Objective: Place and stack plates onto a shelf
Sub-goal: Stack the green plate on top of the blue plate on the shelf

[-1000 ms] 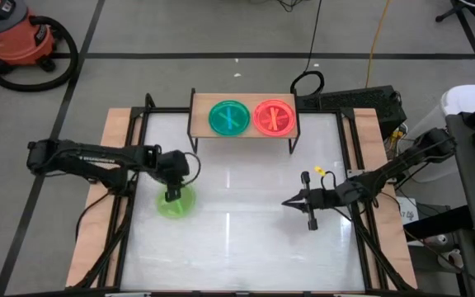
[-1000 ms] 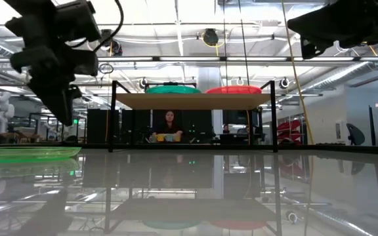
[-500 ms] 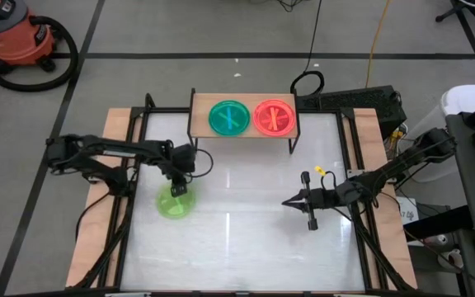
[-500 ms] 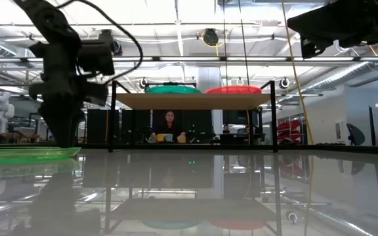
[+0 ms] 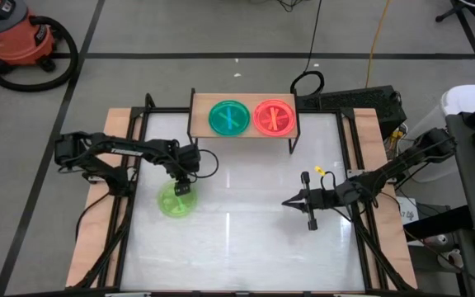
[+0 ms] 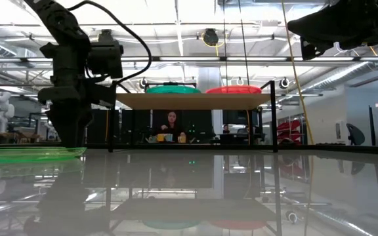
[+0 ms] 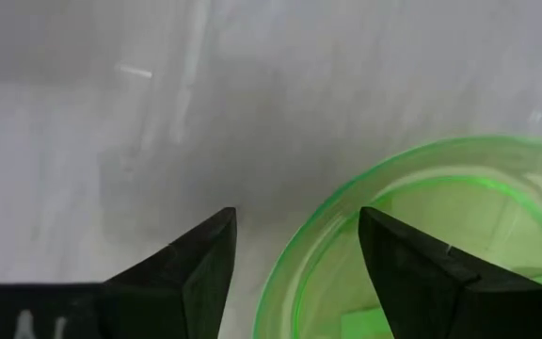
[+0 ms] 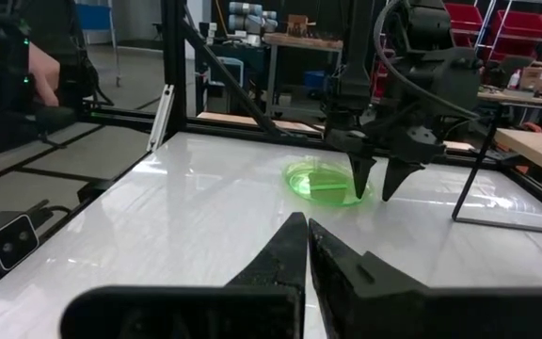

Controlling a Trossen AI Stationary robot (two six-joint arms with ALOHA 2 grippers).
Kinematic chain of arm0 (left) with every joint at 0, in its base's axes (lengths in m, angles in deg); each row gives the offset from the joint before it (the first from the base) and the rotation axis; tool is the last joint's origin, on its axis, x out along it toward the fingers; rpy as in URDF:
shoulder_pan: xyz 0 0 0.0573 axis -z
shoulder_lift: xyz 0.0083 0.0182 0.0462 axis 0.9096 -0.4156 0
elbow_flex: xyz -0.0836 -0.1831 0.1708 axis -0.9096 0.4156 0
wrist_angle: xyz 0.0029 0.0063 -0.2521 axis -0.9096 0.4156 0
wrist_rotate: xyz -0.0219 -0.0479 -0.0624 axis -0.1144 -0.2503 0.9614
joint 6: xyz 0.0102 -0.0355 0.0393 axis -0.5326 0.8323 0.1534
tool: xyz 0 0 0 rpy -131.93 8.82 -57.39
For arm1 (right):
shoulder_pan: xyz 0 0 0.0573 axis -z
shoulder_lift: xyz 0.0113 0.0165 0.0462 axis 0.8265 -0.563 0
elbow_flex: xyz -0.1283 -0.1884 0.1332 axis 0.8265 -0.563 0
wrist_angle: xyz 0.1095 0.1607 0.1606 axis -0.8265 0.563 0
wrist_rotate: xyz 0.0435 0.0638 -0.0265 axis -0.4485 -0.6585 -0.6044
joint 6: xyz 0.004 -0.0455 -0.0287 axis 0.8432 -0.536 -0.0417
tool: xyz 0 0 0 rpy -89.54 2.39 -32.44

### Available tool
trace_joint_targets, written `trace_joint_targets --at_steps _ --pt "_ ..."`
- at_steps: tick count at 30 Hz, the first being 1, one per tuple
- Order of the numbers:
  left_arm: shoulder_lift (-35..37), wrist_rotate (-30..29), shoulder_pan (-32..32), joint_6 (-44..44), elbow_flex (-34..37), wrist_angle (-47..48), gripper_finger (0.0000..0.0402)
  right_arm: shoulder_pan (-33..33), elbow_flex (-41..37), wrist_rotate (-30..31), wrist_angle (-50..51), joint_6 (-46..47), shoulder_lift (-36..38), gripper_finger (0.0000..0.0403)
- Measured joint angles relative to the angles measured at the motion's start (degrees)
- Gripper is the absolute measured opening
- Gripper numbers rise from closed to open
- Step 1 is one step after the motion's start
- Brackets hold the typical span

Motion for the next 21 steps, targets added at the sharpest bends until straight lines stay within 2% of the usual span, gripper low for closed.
trace_joint_targets --at_steps 10,21 --pt "0.0 -1.7 0.2 -4.2 -0.7 0.5 0.02 0.0 0.0 0.0 0.2 0.2 0.0 0.0" --pt "-0.8 -2.9 1.1 -8.1 -4.5 1.8 0.0198 0.0 0.0 0.0 0.2 0.0 0.0 0.0"
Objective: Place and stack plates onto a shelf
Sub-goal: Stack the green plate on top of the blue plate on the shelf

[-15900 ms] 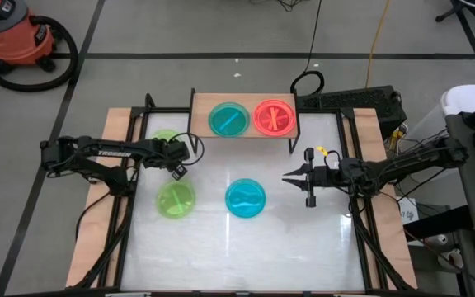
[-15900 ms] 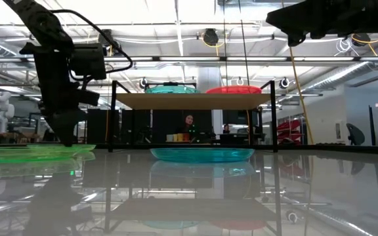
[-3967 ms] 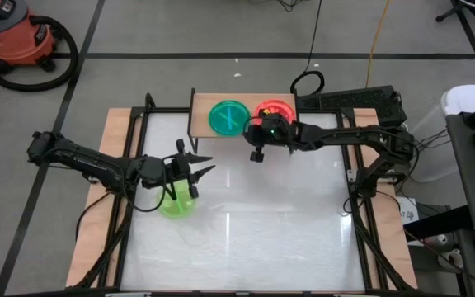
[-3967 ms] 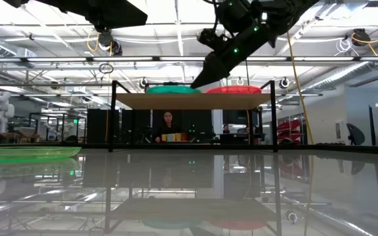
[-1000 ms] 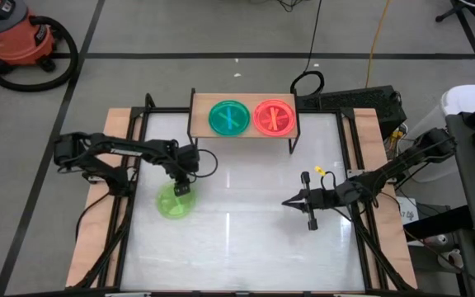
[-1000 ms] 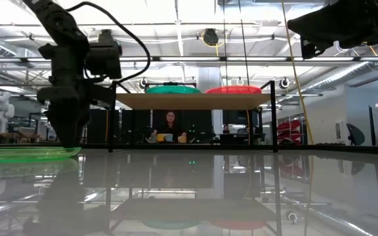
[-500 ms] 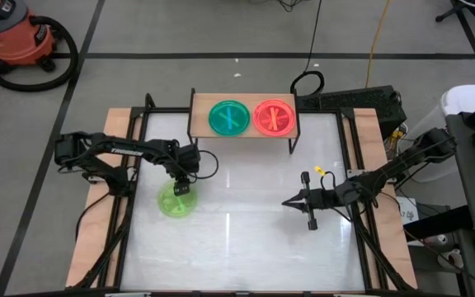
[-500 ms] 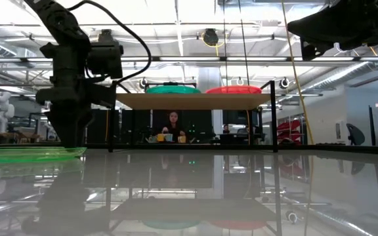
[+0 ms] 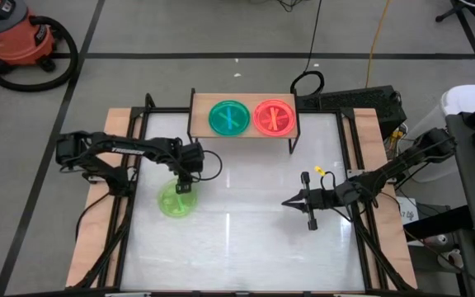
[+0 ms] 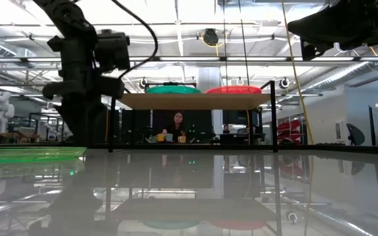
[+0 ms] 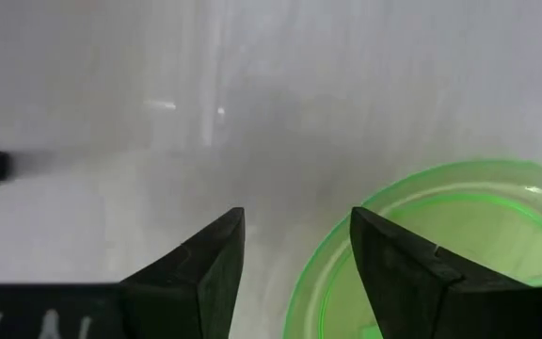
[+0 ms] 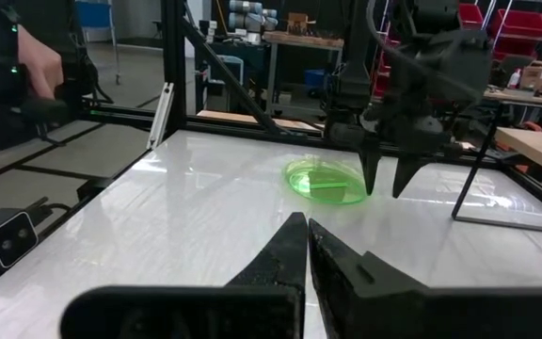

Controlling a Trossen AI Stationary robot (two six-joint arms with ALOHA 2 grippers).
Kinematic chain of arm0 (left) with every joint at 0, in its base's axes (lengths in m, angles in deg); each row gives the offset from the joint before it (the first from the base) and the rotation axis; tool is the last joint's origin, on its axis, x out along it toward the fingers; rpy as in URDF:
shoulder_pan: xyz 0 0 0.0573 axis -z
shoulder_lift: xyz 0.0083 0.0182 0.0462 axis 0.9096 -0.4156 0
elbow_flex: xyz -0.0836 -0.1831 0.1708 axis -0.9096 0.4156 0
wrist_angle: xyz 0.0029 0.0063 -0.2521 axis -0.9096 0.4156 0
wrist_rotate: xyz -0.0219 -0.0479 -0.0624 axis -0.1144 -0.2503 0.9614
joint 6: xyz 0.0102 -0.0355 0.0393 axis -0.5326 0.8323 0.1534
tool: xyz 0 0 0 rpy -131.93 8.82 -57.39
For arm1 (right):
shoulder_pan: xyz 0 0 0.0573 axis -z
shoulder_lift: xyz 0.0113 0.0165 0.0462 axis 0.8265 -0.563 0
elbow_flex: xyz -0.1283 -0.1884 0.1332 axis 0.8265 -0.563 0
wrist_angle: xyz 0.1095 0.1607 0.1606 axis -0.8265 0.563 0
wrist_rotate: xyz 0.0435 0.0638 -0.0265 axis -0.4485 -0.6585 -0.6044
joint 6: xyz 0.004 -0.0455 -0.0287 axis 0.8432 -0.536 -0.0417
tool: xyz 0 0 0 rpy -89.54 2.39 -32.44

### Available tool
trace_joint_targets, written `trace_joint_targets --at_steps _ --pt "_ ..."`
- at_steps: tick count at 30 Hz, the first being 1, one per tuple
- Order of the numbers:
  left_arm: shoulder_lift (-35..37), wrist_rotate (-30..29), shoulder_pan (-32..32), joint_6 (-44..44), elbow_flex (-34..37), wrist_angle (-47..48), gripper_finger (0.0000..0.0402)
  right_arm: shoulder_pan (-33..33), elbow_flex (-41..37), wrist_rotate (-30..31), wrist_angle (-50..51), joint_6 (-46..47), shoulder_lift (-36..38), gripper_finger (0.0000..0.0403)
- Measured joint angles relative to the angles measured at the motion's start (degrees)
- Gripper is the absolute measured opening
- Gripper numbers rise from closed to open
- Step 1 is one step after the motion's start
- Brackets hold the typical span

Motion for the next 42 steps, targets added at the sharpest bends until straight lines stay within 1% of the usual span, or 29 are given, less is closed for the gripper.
trace_joint_targets --at_steps 3,9,13,16,20,24,27,28,38,42 --pt "-1.7 1.0 -0.7 -0.1 0.1 1.9 0.0198 0.0 0.0 0.0 0.0 -0.3 0.0 0.0" --pt "-6.4 3.2 -0.6 -1.1 -0.3 1.5 0.0197 0.0 0.0 0.1 0.1 -0.9 0.0 0.0" --pt "-7.7 3.6 -0.7 -2.1 -0.3 1.7 0.0191 0.1 0.0 0.2 0.2 -1.1 0.0 0.0" --pt "-7.4 3.5 -0.7 -3.1 -0.2 1.7 0.0162 0.1 0.0 0.2 0.2 -1.2 0.0 0.0" --pt "-6.6 3.1 -0.7 -4.7 0.0 1.6 0.0102 0.2 0.0 0.3 0.2 -1.5 0.0 0.0" --pt "-6.0 3.3 -0.7 -6.6 -0.7 2.7 0.005 0.7 0.0 0.3 0.2 -1.6 0.0 0.0" --pt "-6.2 4.4 -0.5 -6.7 -3.5 7.8 0.0013 1.4 0.0 0.3 0.2 -1.8 0.0 0.0" --pt "-6.2 4.4 -0.5 -6.7 -4.8 9.5 0.0008 1.7 0.0 0.3 0.2 -1.8 0.0 0.0" --pt "-6.1 3.3 -0.3 -9.1 -19.3 21.4 0.0002 2.8 0.0 0.2 0.4 -3.6 0.0 0.0" --pt "-6.1 3.2 -0.2 -10.8 -27.5 26.3 0.0002 2.8 0.0 0.1 0.4 -5.5 0.0 0.0"
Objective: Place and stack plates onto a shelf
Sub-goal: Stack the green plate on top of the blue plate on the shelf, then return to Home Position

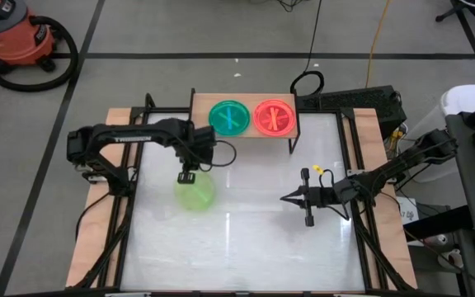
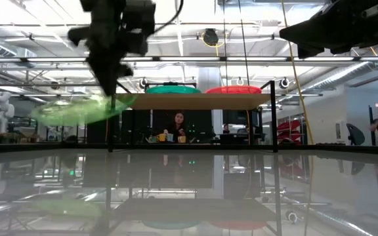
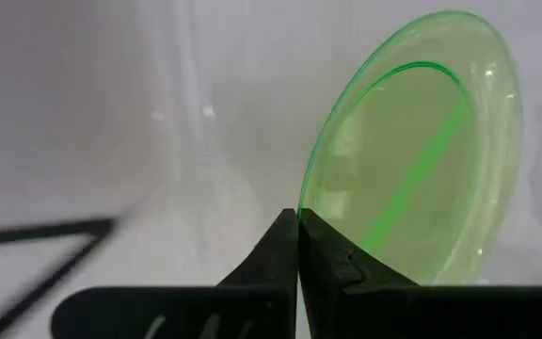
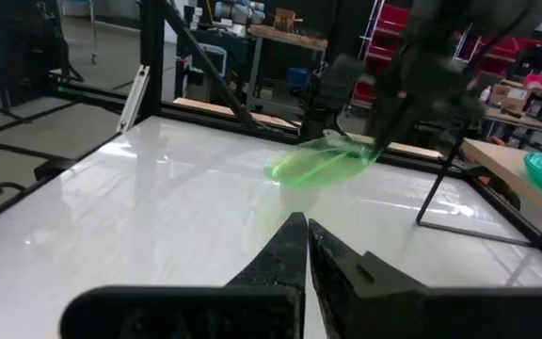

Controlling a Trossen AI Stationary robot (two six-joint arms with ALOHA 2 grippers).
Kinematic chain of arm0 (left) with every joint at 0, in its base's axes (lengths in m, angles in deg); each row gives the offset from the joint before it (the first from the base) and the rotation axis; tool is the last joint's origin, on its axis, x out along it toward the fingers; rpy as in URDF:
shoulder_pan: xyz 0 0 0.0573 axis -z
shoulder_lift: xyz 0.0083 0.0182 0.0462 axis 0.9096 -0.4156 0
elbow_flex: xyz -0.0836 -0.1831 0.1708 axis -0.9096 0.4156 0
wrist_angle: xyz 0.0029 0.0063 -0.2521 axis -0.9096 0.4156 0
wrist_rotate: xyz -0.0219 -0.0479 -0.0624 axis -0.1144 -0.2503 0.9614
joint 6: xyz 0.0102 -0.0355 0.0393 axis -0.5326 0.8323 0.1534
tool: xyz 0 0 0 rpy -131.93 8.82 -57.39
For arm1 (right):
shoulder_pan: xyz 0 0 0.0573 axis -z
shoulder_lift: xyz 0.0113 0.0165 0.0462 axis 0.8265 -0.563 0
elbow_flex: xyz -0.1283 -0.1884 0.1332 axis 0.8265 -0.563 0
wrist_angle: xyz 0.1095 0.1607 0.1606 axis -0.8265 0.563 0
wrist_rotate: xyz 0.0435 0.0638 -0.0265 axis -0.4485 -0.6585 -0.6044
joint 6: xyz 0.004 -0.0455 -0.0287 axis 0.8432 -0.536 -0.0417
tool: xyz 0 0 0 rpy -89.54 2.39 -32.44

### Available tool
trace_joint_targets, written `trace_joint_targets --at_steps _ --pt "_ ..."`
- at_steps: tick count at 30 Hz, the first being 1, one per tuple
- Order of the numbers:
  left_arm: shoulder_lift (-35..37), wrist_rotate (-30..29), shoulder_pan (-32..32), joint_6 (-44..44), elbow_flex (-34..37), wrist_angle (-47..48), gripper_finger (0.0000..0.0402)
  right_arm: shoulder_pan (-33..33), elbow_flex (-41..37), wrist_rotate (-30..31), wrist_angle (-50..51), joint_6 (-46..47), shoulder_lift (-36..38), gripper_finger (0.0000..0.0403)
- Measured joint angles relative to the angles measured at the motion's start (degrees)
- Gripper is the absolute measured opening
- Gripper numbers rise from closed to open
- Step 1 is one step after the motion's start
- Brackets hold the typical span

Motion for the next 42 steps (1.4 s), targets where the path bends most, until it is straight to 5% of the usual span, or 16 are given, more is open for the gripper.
trace_joint_targets --at_steps 7,12,22,32,42 --pt "0.1 -0.3 -2.0 -2.5 -17.6 2.1 0.0001 0.0 0.0 0.1 0.0 -2.7 0.0 0.0" --pt "0.2 -1.4 -8.1 -0.6 -25.4 -5.8 0.0001 1.1 0.0 0.1 -1.1 -4.2 0.0 0.0" --pt "-7.3 4.0 -24.1 9.3 -26.5 -11.3 0.0 4.6 0.0 -0.2 -1.3 -4.8 0.0 0.0" --pt "-11.9 4.3 -29.2 12.5 -26.5 -16.1 0.0006 6.8 0.0 -0.3 -1.3 -6.8 0.0 0.0" --pt "-11.8 4.3 -29.4 7.5 -26.5 -16.1 0.0123 11.1 0.0 -0.2 -3.9 -11.6 0.0 0.0"
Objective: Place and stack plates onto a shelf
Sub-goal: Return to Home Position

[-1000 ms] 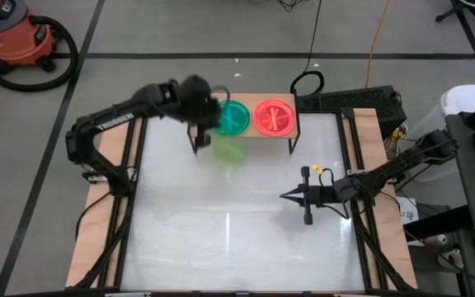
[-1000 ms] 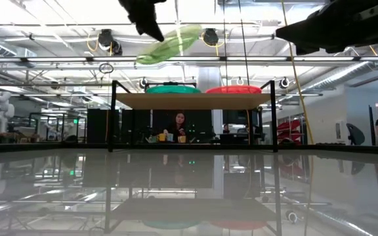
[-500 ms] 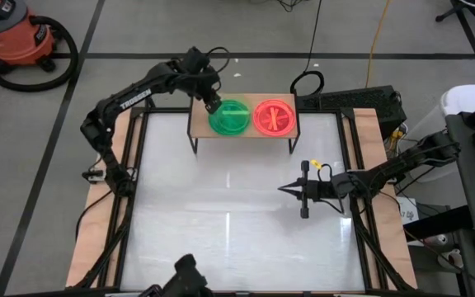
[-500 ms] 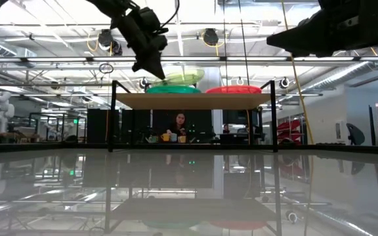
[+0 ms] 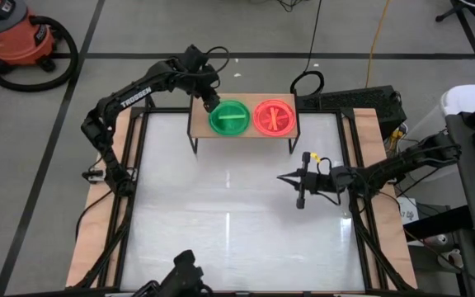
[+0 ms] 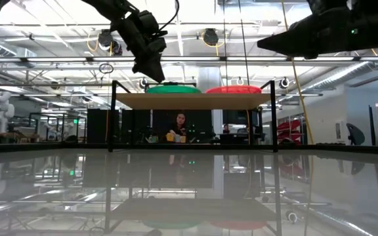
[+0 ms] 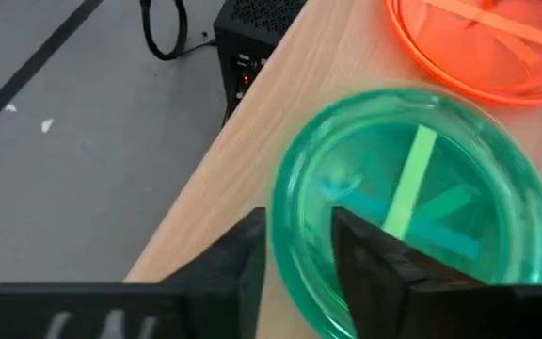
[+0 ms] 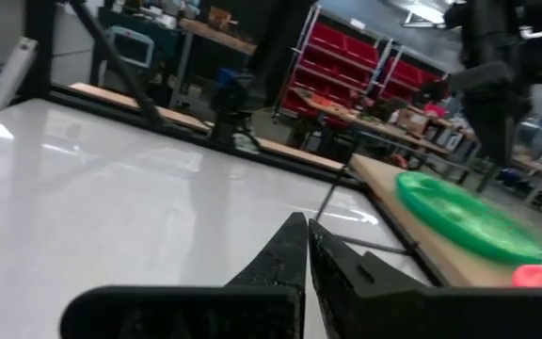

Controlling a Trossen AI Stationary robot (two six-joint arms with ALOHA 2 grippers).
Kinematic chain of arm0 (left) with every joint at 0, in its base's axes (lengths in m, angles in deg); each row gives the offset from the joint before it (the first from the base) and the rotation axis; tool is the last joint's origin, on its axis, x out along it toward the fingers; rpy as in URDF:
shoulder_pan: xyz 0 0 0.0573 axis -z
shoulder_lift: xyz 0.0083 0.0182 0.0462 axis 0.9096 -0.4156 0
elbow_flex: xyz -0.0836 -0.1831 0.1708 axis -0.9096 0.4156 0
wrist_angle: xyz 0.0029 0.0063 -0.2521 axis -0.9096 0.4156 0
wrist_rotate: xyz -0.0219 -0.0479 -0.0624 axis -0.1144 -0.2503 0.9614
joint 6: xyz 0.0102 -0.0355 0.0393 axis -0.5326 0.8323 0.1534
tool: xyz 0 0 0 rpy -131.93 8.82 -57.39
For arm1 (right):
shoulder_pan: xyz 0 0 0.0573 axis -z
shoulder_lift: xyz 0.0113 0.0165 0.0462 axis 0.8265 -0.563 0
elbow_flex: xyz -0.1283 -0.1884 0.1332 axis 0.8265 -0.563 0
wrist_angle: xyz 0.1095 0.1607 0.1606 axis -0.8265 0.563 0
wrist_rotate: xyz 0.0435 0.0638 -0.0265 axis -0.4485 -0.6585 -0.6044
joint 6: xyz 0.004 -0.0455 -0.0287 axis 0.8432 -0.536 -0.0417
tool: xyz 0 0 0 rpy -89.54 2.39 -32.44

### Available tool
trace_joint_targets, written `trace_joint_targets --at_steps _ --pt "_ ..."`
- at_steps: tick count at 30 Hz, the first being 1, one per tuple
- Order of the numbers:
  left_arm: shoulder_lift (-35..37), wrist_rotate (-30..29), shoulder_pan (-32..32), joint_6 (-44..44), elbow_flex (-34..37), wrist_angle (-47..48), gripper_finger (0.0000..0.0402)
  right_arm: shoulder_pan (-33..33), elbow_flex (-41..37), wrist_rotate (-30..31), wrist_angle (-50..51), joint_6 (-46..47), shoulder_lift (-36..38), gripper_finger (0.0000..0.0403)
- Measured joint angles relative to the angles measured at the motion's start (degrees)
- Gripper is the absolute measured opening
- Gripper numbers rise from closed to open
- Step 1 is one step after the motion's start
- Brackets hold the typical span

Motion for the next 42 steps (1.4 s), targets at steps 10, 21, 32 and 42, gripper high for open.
trace_joint_targets --at_steps 10,21,32,42 --pt "9.3 2.8 0.8 -2.2 0.0 -6.8 0.0138 6.1 0.0 -1.1 -1.3 -5.4 2.1 0.0" --pt "30.7 -0.4 16.4 -4.5 12.8 -15.3 0.0004 12.5 0.0 -16.5 23.6 2.7 25.2 0.0" --pt "54.1 -5.8 33.6 -0.1 59.4 -68.2 0.0002 12.4 0.0 -16.6 35.5 7.7 39.2 0.0" --pt "56.2 -6.2 34.7 5.5 82.8 -96.2 0.0002 12.4 0.0 -16.7 37.7 8.3 39.1 0.0"
